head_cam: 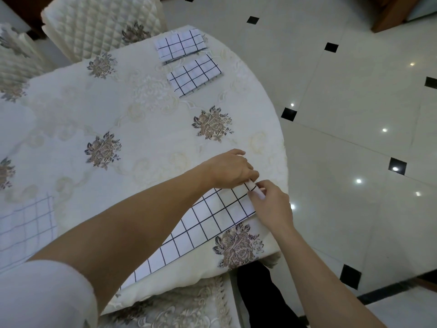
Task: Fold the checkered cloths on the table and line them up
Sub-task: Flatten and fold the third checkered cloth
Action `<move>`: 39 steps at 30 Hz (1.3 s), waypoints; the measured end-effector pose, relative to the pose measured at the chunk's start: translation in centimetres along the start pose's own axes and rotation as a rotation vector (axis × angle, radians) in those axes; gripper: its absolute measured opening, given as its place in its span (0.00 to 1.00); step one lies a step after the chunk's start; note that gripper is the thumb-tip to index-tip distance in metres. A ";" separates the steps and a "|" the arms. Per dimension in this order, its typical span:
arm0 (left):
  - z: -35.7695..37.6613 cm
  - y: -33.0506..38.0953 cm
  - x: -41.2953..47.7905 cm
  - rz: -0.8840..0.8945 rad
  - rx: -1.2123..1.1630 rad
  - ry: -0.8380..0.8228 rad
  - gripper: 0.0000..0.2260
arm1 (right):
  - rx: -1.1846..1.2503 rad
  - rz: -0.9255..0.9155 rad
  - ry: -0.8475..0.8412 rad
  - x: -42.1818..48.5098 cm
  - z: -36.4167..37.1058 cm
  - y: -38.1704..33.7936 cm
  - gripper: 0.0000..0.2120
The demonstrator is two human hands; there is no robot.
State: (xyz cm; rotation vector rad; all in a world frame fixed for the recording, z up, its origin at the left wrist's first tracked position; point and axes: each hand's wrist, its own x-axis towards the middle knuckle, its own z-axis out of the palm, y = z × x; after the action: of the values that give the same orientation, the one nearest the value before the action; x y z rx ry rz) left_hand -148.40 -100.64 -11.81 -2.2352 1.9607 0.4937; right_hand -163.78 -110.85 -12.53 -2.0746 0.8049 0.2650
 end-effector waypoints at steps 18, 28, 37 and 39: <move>-1.4 -0.7 -15.3 -0.024 -0.072 0.516 0.06 | -0.212 -0.360 0.168 -9.1 4.0 -8.8 0.13; 4.7 1.6 -29.7 -0.199 -0.147 0.662 0.09 | -0.412 -0.729 0.270 -16.0 15.7 -9.8 0.15; 10.9 3.9 -36.9 -0.279 -0.161 0.685 0.05 | -0.587 -0.851 0.161 -20.1 21.9 -9.9 0.19; 12.3 4.1 -37.6 -0.304 -0.190 0.674 0.05 | -0.610 -0.861 0.113 -20.2 22.9 -9.5 0.18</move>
State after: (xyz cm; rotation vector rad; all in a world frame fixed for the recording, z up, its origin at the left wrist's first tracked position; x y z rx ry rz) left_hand -158.33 -62.12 -10.69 -3.0461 1.8010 -0.1474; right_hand -170.94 -79.70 -10.78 -2.8125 -0.2022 -0.1082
